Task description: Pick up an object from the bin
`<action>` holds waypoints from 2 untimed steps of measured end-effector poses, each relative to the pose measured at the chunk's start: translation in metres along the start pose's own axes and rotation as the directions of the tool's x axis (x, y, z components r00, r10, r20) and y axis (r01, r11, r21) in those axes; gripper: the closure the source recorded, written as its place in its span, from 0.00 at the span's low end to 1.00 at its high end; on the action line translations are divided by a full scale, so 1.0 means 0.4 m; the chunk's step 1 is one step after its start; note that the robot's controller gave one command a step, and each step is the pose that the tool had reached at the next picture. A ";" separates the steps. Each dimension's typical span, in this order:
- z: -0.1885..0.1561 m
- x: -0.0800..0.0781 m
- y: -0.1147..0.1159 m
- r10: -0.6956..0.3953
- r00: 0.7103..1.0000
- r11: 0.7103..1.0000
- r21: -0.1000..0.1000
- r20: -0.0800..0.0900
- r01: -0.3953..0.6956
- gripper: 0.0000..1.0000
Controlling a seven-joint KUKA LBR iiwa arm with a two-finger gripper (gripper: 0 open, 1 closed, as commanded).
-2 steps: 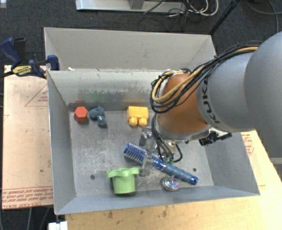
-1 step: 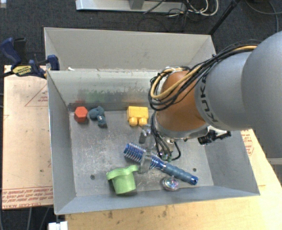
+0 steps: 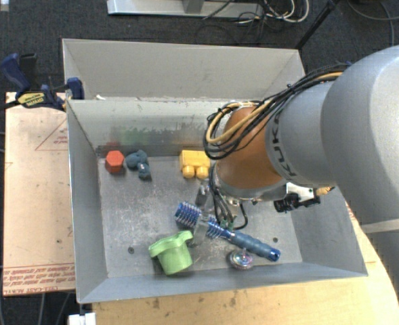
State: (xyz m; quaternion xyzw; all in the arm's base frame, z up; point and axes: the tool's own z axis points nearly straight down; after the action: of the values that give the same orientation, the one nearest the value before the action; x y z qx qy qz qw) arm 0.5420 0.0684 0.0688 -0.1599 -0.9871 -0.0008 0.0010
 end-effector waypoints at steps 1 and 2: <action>0.000 -0.001 0.001 -0.001 1.000 1.000 -0.001 0.001 0.001 0.00; 0.000 -0.001 0.001 -0.001 1.000 1.000 -0.001 0.000 0.001 1.00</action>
Offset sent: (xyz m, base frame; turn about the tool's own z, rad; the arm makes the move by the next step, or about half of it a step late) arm 0.0000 0.0000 0.0000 0.0000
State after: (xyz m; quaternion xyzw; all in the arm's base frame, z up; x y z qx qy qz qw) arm 0.5424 0.0687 0.0688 -0.1595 -0.9872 -0.0012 0.0007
